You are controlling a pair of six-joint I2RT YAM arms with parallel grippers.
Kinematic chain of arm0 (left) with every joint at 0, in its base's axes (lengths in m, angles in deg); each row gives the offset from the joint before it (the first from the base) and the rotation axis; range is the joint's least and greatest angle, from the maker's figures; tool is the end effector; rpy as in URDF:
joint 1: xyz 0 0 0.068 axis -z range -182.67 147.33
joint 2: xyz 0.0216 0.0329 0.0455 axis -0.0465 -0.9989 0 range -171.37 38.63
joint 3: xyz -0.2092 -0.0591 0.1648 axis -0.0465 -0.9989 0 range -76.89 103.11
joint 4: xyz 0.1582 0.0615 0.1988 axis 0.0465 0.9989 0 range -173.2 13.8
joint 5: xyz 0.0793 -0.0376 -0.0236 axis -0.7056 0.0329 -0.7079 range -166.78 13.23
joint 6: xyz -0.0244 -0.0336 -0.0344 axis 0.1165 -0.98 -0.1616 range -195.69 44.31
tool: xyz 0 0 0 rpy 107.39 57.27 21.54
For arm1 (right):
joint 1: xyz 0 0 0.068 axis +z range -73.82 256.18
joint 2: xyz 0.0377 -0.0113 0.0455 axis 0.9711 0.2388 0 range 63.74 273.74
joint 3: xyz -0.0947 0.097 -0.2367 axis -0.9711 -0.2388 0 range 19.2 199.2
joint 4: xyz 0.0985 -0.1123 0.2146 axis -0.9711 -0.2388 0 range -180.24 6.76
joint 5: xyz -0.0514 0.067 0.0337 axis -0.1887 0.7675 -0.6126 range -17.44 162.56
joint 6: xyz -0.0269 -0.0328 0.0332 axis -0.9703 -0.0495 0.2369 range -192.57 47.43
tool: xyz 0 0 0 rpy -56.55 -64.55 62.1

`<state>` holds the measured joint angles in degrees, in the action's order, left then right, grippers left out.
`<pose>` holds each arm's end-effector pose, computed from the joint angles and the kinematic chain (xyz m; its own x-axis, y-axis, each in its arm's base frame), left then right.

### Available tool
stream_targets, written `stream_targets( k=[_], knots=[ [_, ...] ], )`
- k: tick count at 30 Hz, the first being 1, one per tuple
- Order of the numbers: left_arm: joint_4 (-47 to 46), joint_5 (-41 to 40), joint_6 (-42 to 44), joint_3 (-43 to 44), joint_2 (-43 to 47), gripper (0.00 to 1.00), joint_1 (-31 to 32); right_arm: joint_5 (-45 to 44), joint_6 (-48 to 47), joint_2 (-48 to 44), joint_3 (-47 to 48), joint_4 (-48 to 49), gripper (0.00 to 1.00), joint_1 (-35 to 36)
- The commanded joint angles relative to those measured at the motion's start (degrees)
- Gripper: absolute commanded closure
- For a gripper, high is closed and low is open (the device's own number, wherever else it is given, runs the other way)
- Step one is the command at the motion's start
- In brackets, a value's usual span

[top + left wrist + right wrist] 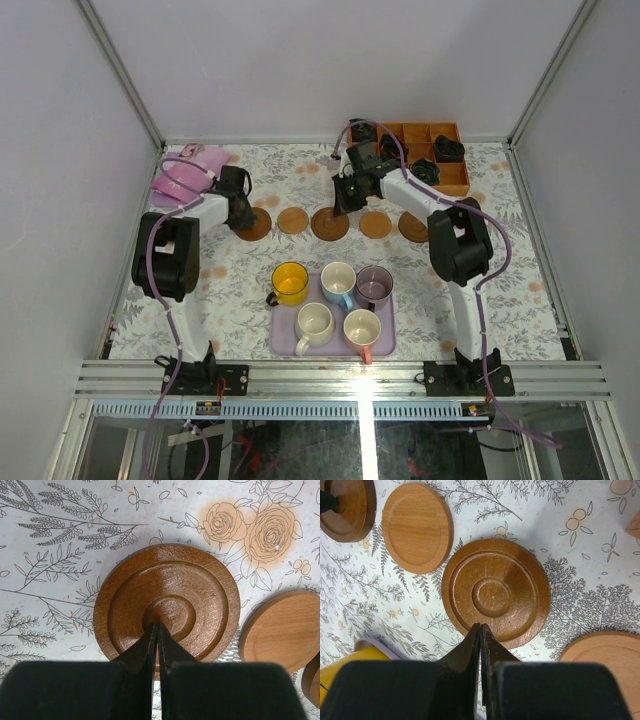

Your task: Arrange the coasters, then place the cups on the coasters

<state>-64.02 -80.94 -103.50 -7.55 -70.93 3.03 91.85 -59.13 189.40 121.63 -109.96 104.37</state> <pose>0.3883 -0.0361 0.1556 -0.7866 -0.3891 -0.4795 -0.3445 0.9209 -0.1822 0.4280 0.2427 0.2041 -0.8034 -0.1817 -0.5671 -0.4591 0.7955 0.3955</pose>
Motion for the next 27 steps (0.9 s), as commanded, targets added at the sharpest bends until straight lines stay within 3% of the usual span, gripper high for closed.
stream_targets(
  k=[1, 14, 20, 27],
  knots=[
    [5.0, -1.1, -0.2, -1.2, -1.6, 1.0, 0.1, 1.6, 0.1, 1.0, 2.6, -0.2, 0.98, 0.6],
    [4.0, 4.6, 1.3, 6.7, 2.2, 1.0, 0.2, 2.1, -0.4, 3.0, 0.5, -0.8, 0.98, 0.9],
    [-0.5, 9.1, 0.8, 7.1, 4.3, 1.0, 1.1, -0.9, -1.0, 3.0, -1.8, -1.7, 0.99, 0.9],
    [-2.7, 13.1, 3.2, 10.7, 0.5, 1.0, 5.3, -5.4, -0.8, 2.5, -3.7, -2.5, 1.0, 0.8]
  ],
)
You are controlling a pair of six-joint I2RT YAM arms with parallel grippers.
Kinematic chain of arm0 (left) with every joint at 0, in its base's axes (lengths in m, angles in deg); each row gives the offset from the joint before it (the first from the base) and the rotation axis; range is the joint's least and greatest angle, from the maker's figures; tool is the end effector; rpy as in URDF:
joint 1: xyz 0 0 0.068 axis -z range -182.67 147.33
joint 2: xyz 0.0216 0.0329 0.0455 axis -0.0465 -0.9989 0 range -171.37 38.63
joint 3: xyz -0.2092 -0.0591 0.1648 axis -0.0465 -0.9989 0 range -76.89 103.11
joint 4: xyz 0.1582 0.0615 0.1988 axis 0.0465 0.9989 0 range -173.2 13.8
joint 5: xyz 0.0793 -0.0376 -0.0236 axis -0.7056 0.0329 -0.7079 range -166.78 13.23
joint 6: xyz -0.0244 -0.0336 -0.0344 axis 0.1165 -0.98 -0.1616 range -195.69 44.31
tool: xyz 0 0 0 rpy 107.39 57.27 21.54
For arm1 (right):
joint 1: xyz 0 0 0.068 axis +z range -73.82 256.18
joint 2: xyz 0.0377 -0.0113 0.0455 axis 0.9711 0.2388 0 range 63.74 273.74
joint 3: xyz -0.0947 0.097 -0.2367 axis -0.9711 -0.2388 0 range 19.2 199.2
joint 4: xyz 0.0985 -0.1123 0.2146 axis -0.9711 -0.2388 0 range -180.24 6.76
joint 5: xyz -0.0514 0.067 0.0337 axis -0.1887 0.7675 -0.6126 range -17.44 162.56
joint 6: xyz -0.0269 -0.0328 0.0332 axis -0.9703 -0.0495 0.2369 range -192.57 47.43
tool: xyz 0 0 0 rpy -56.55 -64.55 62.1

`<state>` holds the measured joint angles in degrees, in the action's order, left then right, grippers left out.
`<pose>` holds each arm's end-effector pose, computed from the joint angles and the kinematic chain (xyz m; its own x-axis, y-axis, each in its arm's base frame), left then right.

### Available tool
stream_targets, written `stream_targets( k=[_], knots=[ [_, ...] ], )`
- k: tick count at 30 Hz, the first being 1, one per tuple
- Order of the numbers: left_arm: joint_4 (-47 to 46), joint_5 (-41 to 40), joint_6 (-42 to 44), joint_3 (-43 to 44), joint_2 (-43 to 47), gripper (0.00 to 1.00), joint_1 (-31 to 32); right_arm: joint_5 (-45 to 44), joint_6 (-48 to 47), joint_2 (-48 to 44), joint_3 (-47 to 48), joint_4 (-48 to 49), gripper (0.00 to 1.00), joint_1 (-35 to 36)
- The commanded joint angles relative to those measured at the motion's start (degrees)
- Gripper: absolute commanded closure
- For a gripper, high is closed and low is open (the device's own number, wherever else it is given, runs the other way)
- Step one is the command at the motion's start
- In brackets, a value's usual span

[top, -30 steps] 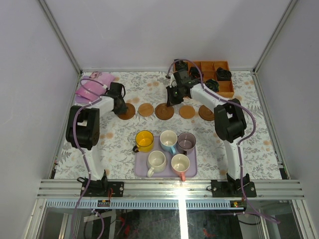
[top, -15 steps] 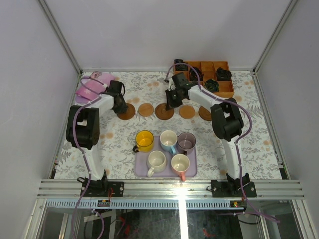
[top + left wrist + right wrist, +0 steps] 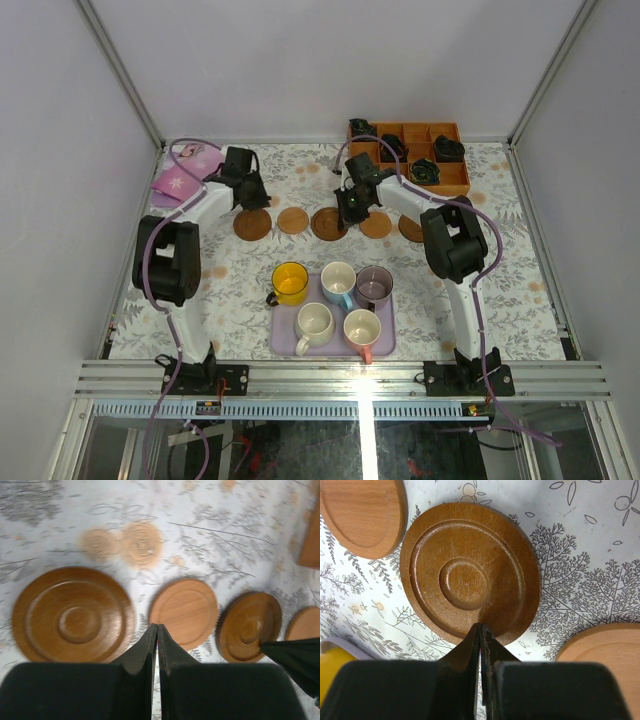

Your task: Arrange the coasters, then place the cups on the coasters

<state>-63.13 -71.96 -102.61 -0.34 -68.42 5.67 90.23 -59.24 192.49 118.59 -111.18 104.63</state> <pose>0.4038 -0.0622 0.2087 -0.7707 -0.3430 -0.5370 -0.1701 0.9229 -0.3454 0.4226 0.2413 0.1607 -0.8578 -0.2150 -0.4668 -0.4114 0.8316 0.3731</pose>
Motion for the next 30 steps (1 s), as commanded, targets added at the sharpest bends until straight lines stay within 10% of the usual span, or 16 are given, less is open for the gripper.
stream_targets(
  k=[1, 30],
  knots=[
    [-3.6, 4.9, 2.5, 4.2, -3.0, 1.0, 3.1, -4.4, -0.6, -0.6, -0.7, -1.3, 1.0, 0.6],
    [-2.3, 8.3, 2.9, 10.1, -14.1, 0.99, 6.1, -14.2, 0.4, -2.3, 0.5, -4.9, 1.0, 0.6]
  ],
)
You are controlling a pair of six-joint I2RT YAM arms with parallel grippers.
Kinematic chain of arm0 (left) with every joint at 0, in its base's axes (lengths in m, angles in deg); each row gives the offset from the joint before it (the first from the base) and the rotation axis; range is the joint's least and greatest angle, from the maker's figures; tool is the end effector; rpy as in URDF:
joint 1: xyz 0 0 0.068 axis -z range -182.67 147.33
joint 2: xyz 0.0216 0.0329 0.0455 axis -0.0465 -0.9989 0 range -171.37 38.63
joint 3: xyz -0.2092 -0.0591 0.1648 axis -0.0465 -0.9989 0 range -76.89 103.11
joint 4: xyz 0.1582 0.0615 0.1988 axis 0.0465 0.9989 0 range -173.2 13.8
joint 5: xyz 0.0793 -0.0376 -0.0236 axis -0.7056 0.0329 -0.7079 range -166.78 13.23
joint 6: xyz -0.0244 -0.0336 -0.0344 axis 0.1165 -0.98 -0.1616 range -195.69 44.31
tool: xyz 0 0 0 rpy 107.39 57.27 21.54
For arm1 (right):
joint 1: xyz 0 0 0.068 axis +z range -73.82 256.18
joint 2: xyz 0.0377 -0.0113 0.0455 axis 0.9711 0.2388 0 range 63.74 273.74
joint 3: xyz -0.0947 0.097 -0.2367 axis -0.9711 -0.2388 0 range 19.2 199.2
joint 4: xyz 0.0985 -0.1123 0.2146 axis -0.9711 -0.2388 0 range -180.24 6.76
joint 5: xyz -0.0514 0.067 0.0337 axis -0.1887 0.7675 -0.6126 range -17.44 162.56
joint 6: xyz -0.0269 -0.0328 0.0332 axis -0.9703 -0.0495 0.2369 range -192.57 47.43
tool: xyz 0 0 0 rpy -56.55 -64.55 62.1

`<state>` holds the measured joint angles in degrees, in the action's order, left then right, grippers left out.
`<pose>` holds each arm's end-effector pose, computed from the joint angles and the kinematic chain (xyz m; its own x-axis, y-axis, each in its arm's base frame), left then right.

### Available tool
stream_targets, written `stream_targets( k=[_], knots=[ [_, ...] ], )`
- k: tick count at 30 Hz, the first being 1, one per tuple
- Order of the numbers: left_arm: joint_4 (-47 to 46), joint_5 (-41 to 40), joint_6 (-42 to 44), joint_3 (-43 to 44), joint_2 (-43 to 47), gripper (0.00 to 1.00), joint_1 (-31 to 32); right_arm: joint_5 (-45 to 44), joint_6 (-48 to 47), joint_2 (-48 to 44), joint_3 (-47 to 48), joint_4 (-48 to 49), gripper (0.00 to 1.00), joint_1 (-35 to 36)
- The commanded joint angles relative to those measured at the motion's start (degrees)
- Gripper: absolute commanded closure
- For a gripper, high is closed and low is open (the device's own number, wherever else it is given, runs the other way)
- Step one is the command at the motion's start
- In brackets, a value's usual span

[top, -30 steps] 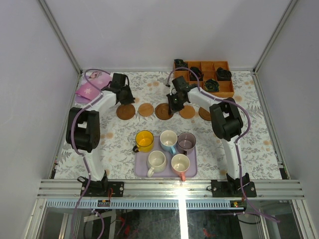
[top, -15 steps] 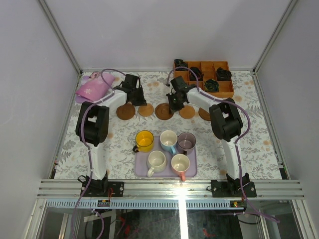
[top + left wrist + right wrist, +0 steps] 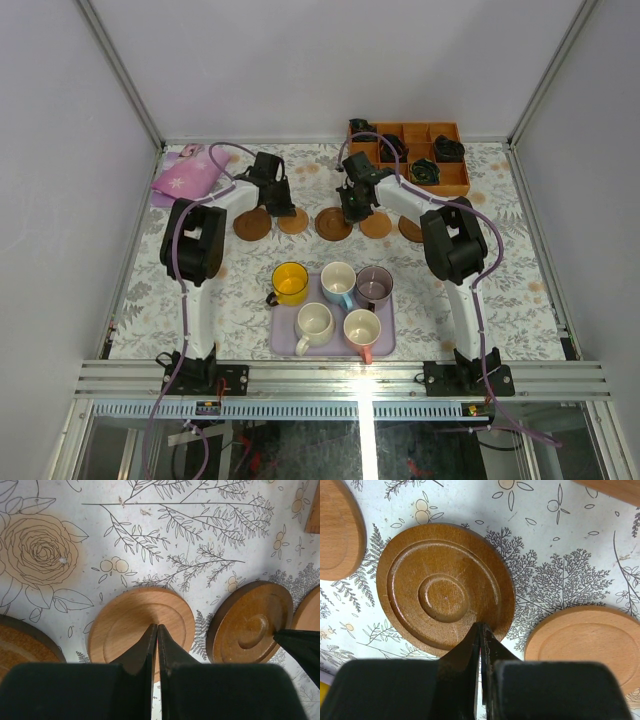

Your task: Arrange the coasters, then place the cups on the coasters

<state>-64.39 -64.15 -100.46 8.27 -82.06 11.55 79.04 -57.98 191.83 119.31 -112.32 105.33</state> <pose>0.4367 -0.1186 0.1587 -0.8673 -0.2020 -0.4550 -0.0002 0.9141 -0.4055 0.4232 0.2406 0.1675 -0.8447 -0.1846 -0.5024 -0.3357 0.9138 0.2286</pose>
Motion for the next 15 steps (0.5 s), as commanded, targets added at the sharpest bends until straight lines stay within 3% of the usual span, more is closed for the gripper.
stream_targets(
  k=[1, 9, 15],
  knots=[
    [-1.1, 0.5, 0.9, 1.4, -0.5, 0.99, 0.2, -2.3, -1.0, -1.9, -0.4, -3.3, 1.0, -0.1],
    [-0.9, 0.5, 1.0, 0.6, -0.9, 0.99, 0.3, 3.8, -2.7, -4.6, 0.3, 0.5, 1.0, -0.1],
    [-1.4, 0.5, 0.9, 0.1, 0.9, 0.99, 0.3, 0.0, -2.5, -9.1, -0.2, 3.3, 1.0, -0.2]
  ],
)
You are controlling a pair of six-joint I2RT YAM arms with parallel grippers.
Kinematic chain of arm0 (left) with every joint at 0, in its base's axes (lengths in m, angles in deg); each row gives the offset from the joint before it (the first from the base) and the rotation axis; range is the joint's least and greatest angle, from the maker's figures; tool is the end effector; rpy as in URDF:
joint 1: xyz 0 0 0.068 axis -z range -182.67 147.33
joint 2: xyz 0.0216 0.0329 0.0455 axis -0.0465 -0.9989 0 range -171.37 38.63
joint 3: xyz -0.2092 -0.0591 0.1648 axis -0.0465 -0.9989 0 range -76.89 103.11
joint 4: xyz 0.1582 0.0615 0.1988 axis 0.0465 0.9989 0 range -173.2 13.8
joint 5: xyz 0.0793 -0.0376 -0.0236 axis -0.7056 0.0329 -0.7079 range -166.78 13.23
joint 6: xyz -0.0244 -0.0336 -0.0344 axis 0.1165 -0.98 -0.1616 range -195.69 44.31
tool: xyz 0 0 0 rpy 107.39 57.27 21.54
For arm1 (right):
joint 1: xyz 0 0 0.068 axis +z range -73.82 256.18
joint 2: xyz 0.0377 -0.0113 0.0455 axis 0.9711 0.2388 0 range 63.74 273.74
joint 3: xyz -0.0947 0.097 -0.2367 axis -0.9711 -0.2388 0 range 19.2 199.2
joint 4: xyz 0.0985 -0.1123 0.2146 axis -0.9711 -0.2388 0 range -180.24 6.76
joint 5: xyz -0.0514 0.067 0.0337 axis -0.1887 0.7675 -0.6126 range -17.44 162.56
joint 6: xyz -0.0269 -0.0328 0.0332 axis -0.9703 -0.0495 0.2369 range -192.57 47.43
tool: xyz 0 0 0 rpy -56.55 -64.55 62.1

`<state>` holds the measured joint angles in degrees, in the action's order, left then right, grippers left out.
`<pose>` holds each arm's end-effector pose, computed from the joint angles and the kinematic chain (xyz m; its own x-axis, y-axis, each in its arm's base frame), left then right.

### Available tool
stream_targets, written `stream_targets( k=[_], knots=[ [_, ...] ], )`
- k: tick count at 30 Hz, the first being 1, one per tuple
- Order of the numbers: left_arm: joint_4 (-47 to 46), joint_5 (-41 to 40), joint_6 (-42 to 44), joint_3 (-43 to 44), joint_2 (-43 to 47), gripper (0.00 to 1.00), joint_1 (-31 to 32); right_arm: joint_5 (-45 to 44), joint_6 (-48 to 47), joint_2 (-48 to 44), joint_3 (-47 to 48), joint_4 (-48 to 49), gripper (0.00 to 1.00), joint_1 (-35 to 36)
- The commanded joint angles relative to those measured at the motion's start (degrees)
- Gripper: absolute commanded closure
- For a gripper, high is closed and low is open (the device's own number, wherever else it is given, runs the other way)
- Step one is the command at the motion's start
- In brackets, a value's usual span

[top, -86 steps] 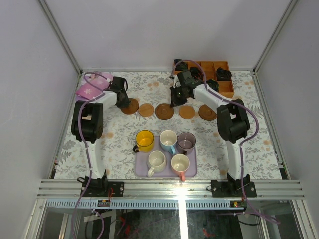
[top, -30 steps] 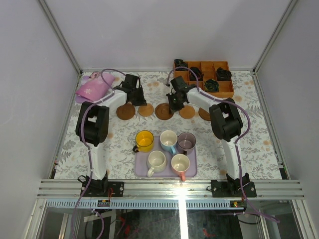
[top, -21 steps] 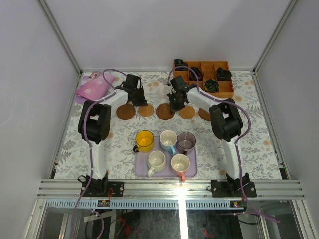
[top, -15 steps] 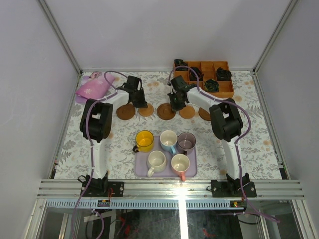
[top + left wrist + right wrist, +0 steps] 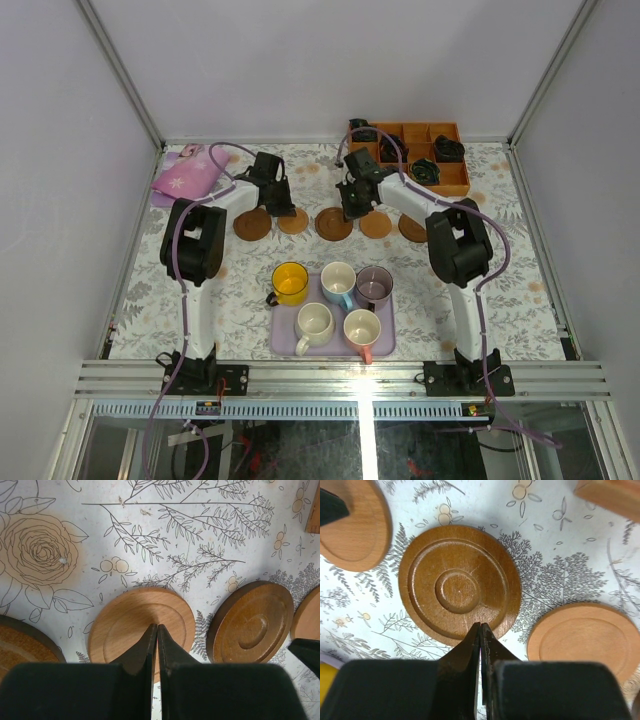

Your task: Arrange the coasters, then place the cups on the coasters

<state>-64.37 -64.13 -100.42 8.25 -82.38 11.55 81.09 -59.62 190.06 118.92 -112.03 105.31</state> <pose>0.4368 -0.1187 0.1561 -0.8701 -0.2006 -0.4502 -0.0019 0.9148 -0.4040 0.4205 0.2404 0.1802 -0.8250 -0.2061 -0.5262 -0.3798 0.8917 0.2463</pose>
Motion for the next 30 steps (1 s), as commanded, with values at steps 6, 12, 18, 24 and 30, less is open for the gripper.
stream_targets(
  k=[6, 12, 18, 24, 30],
  knots=[
    [-2.4, 1.6, 0.2, 2.0, 3.9, 0.99, 0.3, -7.1, 0.9, -11.2, -3.1, 3.5, 1.0, -3.1],
    [-2.6, 2.9, -0.3, 2.7, 6.3, 0.99, 0.3, -7.8, 4.5, -16.4, -13.0, 5.2, 1.0, -10.7],
    [-5.5, 1.8, -0.3, -1.3, 10.6, 0.99, 0.3, -12.0, 4.5, -19.9, -19.1, 4.6, 1.0, -15.8],
    [-10.4, -0.4, -1.6, -7.2, 14.3, 0.99, 0.2, -14.5, 4.5, -21.3, -21.5, 5.4, 1.0, -17.5],
    [-15.3, -4.1, -1.3, -12.5, 17.7, 0.99, -0.2, -16.8, 4.2, -22.5, -22.8, 7.8, 1.0, -18.3]
  ],
)
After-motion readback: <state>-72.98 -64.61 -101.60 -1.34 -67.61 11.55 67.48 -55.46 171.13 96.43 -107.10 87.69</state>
